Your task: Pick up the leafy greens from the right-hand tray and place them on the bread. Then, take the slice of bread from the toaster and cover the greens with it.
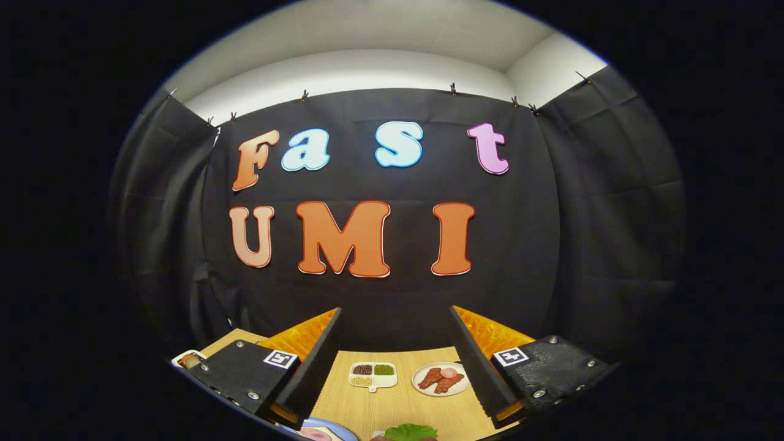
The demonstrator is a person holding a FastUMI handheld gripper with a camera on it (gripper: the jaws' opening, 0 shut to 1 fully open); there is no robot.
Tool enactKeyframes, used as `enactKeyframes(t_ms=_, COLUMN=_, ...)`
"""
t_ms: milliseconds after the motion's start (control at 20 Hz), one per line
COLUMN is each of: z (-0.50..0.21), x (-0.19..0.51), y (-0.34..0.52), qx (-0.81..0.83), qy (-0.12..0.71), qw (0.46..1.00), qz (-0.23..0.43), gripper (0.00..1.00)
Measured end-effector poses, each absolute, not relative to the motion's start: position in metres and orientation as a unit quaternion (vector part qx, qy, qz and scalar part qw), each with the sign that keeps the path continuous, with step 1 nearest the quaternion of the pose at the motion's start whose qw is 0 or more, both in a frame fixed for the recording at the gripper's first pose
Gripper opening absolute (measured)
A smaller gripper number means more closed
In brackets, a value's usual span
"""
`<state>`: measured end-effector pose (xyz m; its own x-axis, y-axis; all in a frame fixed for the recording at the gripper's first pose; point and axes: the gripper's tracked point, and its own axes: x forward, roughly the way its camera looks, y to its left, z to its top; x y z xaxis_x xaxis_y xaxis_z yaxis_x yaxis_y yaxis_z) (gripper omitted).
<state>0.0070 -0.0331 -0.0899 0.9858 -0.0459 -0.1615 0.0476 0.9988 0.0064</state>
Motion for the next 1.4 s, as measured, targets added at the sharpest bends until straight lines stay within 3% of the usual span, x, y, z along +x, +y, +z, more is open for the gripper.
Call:
enactKeyframes(t_ms=200, z=-0.139, x=0.008, y=-0.034, qx=0.006, qy=0.133, qw=0.991, qz=-0.018, gripper=1.00)
enactKeyframes(t_ms=550, z=-0.285, x=-0.005, y=-0.029, qx=0.043, qy=0.333, qw=0.942, qz=-0.005, gripper=1.00)
enactKeyframes(t_ms=1100, z=-0.450, x=-0.084, y=-0.034, qx=0.069, qy=0.571, qw=0.818, qz=0.000, gripper=0.97)
enactKeyframes(t_ms=1400, z=-0.508, x=-0.112, y=-0.040, qx=0.064, qy=0.644, qw=0.762, qz=-0.021, gripper=0.94)
